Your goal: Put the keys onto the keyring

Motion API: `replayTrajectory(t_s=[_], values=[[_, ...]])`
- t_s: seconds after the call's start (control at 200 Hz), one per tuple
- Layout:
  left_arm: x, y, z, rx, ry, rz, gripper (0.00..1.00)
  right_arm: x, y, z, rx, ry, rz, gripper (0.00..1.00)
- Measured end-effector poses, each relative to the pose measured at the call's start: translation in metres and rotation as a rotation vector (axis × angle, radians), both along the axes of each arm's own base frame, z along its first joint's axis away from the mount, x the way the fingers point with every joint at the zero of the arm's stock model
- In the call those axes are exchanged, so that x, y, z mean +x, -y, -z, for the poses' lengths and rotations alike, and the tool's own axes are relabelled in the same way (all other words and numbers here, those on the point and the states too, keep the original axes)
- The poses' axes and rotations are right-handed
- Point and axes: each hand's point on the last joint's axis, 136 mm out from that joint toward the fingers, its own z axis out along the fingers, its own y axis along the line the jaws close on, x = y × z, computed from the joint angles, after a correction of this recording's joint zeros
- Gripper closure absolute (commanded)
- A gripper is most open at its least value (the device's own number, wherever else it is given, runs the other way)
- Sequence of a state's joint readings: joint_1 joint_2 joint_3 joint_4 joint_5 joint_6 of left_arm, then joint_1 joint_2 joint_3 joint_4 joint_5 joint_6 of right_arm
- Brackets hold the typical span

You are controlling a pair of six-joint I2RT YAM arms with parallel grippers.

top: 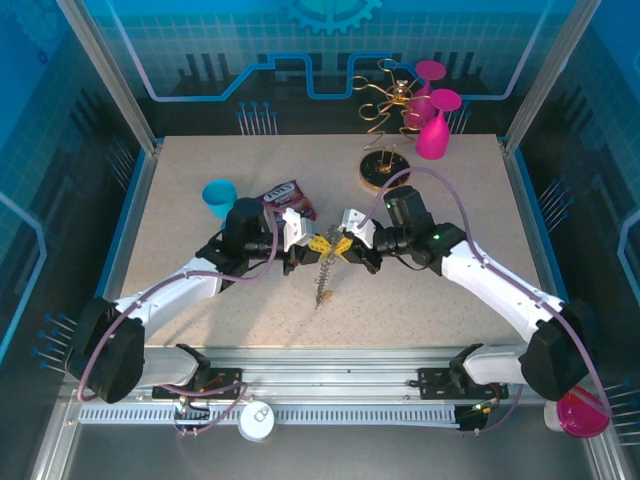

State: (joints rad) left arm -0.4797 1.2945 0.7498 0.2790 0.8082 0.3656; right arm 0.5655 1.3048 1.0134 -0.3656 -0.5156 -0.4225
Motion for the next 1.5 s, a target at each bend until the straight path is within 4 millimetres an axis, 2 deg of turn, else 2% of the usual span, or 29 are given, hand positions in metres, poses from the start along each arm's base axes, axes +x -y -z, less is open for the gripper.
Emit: replayTrajectory(t_s=[0.115,0.3,0.44,0.675,0.776,0.856,0.906,0.951,1.026,1.131,1.291,1.501], values=[[0.000,0.000,0.000,-0.002,0.003,-0.001,1.00,-0.001,-0.002,-0.001,0.018,-0.025,-0.003,0.76],[0.001,0.000,-0.003,-0.009,0.019,0.000,1.00,0.000,0.002,-0.013,0.105,-0.040,0.013,0.70],[0.001,0.000,-0.005,-0.014,0.029,0.001,1.00,-0.002,0.000,-0.022,0.144,-0.024,-0.007,0.73],[0.000,0.001,-0.008,-0.025,0.040,0.011,1.00,-0.003,-0.003,-0.025,0.164,-0.017,-0.028,0.78],[0.000,0.001,-0.008,-0.026,0.038,0.012,1.00,-0.002,-0.005,-0.025,0.170,-0.013,-0.033,0.87],[0.001,0.000,-0.007,-0.024,0.034,0.006,1.00,-0.001,-0.007,-0.025,0.175,-0.020,-0.035,1.00],[0.002,-0.001,-0.006,-0.021,0.033,0.000,1.00,-0.001,-0.007,-0.024,0.173,-0.021,-0.034,1.00],[0.003,-0.001,-0.005,-0.017,0.030,-0.004,0.90,0.000,-0.007,-0.023,0.170,-0.017,-0.034,1.00],[0.003,-0.001,-0.002,-0.007,0.030,-0.007,0.81,-0.001,-0.006,-0.023,0.153,-0.014,-0.038,1.00],[0.003,-0.003,0.001,0.030,0.032,-0.008,0.78,-0.003,-0.005,-0.020,0.089,-0.007,-0.061,1.00],[0.003,-0.003,-0.003,0.099,0.044,0.000,0.84,-0.002,-0.010,-0.023,-0.047,0.040,-0.125,1.00],[0.000,-0.006,0.004,0.164,0.032,0.012,1.00,-0.005,-0.011,-0.017,-0.154,0.065,-0.185,1.00]])
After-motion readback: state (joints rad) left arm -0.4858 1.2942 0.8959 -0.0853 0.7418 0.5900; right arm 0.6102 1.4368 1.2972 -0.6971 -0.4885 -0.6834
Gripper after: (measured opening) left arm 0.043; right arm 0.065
